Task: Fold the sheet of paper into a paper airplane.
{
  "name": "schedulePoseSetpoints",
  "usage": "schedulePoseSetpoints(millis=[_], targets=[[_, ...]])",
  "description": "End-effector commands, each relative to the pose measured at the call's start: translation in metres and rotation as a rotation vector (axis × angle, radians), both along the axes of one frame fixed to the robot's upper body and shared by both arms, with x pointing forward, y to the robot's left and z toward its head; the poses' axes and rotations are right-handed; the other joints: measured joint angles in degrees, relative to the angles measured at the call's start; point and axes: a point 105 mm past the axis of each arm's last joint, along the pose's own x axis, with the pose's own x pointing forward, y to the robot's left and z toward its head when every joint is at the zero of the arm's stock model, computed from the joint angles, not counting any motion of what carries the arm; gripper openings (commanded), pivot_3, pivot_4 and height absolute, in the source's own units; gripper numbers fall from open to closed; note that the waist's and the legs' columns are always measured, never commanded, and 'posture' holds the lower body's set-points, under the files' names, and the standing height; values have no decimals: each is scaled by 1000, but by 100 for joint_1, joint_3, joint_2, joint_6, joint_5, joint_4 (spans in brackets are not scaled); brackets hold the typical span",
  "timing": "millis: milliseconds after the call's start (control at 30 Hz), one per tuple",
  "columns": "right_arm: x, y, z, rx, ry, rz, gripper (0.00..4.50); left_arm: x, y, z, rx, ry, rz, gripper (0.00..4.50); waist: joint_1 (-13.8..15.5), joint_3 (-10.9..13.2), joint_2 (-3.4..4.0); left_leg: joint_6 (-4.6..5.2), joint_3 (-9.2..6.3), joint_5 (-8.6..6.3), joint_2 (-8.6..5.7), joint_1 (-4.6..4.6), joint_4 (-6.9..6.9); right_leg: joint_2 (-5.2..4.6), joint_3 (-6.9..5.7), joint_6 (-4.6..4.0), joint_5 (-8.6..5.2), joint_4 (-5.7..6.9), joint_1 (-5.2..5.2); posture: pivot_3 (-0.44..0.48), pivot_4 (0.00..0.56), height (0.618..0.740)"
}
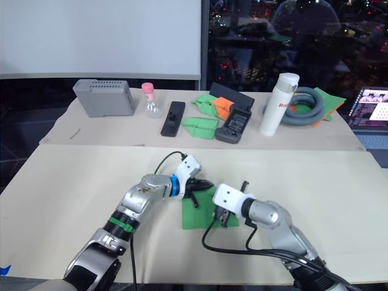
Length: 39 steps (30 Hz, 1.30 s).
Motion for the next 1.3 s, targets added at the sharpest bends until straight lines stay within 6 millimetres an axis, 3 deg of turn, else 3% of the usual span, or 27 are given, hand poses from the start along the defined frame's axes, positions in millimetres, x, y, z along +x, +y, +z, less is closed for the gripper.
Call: schedulePoseSetpoints(millis=[33, 133, 300, 333, 467, 533, 667, 767, 867, 1067, 1300], targets=[[-4, 0, -1, 17, 28, -12, 45, 1, -8, -3, 33, -42, -21, 0, 12, 0, 0, 0, 0, 0, 0, 0, 0, -1, 0, 0, 0, 0, 0, 0, 150, 740], [-6, 5, 6, 22, 17, 11, 45, -4, -12, -18, 64, -18, -54, 0, 26, 0, 0, 1, 0, -1, -1, 1, 0, -3, 0, 0, 0, -1, 2, 0, 150, 740], [-6, 3, 13, 20, 5, 15, 45, -6, -16, -22, 49, -7, -64, 0, 35, -1, -1, 3, -1, -2, -2, 0, 0, -4, 0, 0, 0, -3, 3, 0, 150, 740], [-7, 2, 15, 15, 2, 19, 628, -5, -15, -22, 53, -10, -63, 0, 36, -1, -1, 3, -1, -2, -2, 0, 0, -5, 0, 0, 0, -3, 3, 0, 150, 740], [-9, -8, 33, 31, 21, 13, 1929, -6, -13, -26, 69, -16, -70, 0, 49, -1, -1, 6, -1, -4, -5, -1, 1, -7, -1, 0, 0, -5, 4, 0, 150, 740], [-11, -12, 52, 115, 70, 13, 1929, -6, -11, -26, 70, -20, -67, 0, 47, 0, -1, 7, -2, -4, -5, -4, 1, -8, -1, 0, 0, -9, 4, 0, 150, 740], [-10, -19, 73, 195, 105, 13, 1929, -8, -8, -27, 79, -21, -85, 0, 39, -1, -2, 8, -4, -5, -1, -4, 0, -8, -3, 0, 0, -9, 3, 0, 150, 740], [4, -26, 73, 242, 98, -74, 1064, -8, -7, -27, 81, -23, -80, 0, 37, -2, -3, 7, -6, -6, 1, -2, -5, -9, -4, 0, 0, -10, 3, 0, 150, 740], [10, -26, 56, 260, 139, -140, 47, -9, -5, -27, 80, -22, -75, 0, 39, -2, -3, 7, -6, -6, -2, -3, -7, -13, -3, 0, 0, -10, 1, 0, 150, 740], [19, -5, 17, 410, 268, -226, 16, -10, 8, -38, 119, 1, -64, 0, 18, -5, -4, 3, -5, -3, -1, -1, -18, -14, 2, -1, 0, -6, -5, 0, 150, 740], [15, -14, -14, 419, 364, -321, 16, -14, 5, -37, 116, 8, -90, 0, 20, -14, -2, 4, -5, -4, -2, 7, -18, -13, 0, -1, 1, -7, 2, 0, 150, 740]])
